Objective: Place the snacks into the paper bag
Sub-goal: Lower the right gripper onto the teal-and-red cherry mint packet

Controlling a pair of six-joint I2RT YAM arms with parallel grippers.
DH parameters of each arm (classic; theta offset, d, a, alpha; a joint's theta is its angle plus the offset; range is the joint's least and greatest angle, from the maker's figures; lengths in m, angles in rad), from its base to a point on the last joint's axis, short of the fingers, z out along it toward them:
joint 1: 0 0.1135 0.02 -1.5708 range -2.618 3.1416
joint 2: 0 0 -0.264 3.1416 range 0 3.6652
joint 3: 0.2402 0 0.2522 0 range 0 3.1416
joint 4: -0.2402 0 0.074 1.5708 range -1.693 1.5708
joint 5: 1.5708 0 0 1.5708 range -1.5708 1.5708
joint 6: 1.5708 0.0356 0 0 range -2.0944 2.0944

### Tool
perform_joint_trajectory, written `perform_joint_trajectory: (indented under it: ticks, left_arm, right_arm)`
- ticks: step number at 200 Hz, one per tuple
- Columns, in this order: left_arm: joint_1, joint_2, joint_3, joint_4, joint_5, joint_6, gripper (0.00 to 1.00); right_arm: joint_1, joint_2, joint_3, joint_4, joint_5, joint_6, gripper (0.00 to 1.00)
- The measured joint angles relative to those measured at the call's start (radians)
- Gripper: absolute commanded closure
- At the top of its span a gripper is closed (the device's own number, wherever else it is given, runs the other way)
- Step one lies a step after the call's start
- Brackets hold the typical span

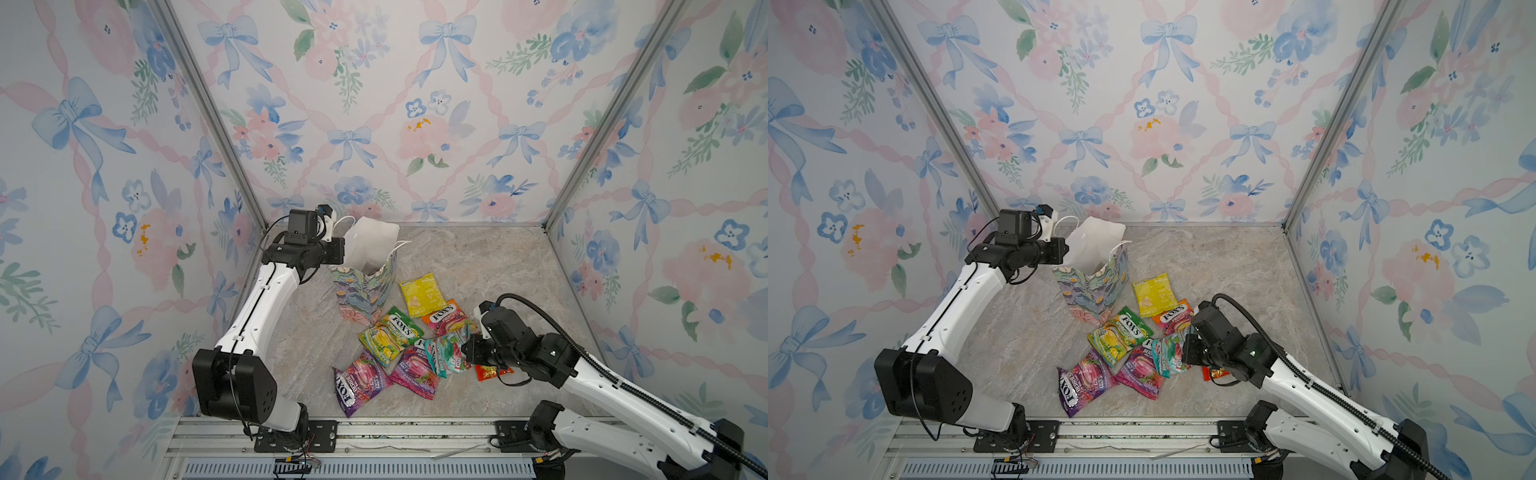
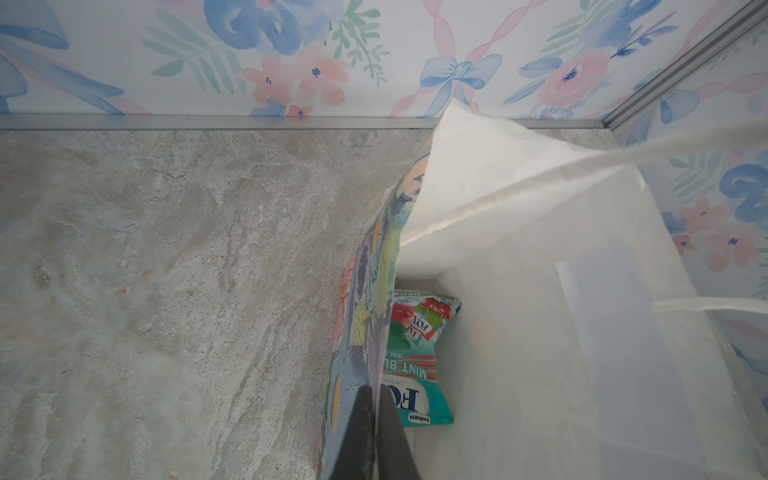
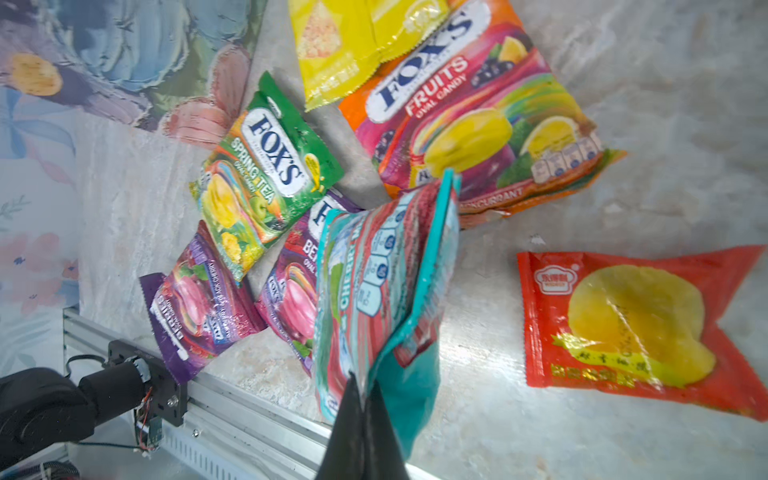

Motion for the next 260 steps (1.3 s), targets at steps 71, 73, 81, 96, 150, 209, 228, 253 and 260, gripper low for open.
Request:
perform_joint_trajectory:
  ticks: [71,73,81,96,150,209,228,253,260]
  left_arm:
    - [0.000,0.000,0.000,0.000,0.000,0.000,1.00]
    - [0.000,0.000,0.000,0.000,0.000,0.000,1.00]
    - [0.000,0.000,0.000,0.000,0.000,0.000,1.00]
    - [0.000,0.000,0.000,0.000,0.000,0.000,1.00]
    - [0.000,0.000,0.000,0.000,0.000,0.000,1.00]
    - [0.000,0.000,0.000,0.000,0.001,0.000,1.00]
    - [0.000,0.000,0.000,0.000,0.001,0.000,1.00]
    - [0.000,0.000,0.000,0.000,0.004,0.000,1.00]
    - [0.000,0.000,0.000,0.000,0.004,0.000,1.00]
  right_arm:
    - [0.018,0.154,0.177,-0.010,-0.074,-0.200,1.00]
    - [0.018,0.161,0.182,-0.009,-0.077,-0.206,1.00]
    - [0.018,0.195,0.199,-0.003,-0.093,-0.237,1.00]
    - [0.017,0.261,0.238,0.005,-0.125,-0.293,1.00]
    - [-0.067,0.473,0.336,0.068,-0.298,-0.461,1.00]
    - [-0.180,0.692,0.444,0.079,-0.398,-0.594,0.78]
    - [-0.203,0.724,0.473,0.086,-0.398,-0.607,0.52]
    - [-0.241,0.776,0.544,0.116,-0.385,-0.605,0.40]
    - [-0.255,0.780,0.551,0.132,-0.379,-0.588,0.37]
